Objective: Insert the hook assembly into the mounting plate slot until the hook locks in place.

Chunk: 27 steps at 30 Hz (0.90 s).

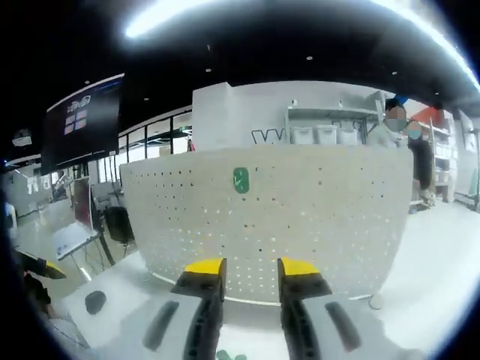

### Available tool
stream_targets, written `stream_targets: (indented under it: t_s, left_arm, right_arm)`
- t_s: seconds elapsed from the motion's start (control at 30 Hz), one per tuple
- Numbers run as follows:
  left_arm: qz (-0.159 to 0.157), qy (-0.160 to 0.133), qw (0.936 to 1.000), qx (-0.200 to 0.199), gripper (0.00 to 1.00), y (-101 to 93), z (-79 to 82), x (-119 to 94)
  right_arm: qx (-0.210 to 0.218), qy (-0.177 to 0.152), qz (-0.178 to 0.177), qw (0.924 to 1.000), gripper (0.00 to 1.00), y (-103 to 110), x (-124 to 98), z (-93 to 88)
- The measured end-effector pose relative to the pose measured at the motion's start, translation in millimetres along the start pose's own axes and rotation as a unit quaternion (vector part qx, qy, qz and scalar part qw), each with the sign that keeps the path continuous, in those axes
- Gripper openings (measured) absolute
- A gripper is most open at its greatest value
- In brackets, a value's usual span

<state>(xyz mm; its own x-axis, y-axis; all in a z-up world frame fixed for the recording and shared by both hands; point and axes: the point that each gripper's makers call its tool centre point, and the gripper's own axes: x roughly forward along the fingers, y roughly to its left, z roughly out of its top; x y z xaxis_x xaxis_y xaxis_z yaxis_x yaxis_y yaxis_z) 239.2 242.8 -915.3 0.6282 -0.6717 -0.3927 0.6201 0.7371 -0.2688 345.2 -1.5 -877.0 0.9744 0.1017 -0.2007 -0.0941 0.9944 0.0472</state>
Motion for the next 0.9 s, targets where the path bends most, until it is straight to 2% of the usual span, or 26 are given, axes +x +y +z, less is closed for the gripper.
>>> stream_targets:
  t_s: [0.07, 0.27, 0.5, 0.63, 0.9]
  left_arm:
    - [0.004, 0.009, 0.9999, -0.002, 0.97, -0.9, -5.7, 1.4]
    - [-0.002, 0.028, 0.9996, -0.004, 0.98, -6.4, -20.7, 5.8]
    - [0.001, 0.043, 0.9990, -0.008, 0.97, -7.9, -36.2, 4.1]
    - [0.003, 0.060, 0.9981, -0.010, 0.97, -6.4, -48.7, 1.9]
    - [0.004, 0.084, 0.9964, -0.011, 0.97, -3.8, -61.1, 0.4]
  right_arm:
    - [0.012, 0.030, 0.027, 0.9991, 0.26, 7.8, -3.1, -18.7]
    - [-0.008, 0.082, 0.067, 0.9944, 0.26, 22.3, -16.3, -57.1]
    - [0.012, 0.139, 0.096, 0.9857, 0.28, 31.0, -34.5, -105.9]
    - [0.008, 0.166, 0.111, 0.9798, 0.29, 36.4, -48.5, -127.8]
    - [0.010, 0.198, 0.127, 0.9719, 0.31, 42.2, -69.2, -150.7]
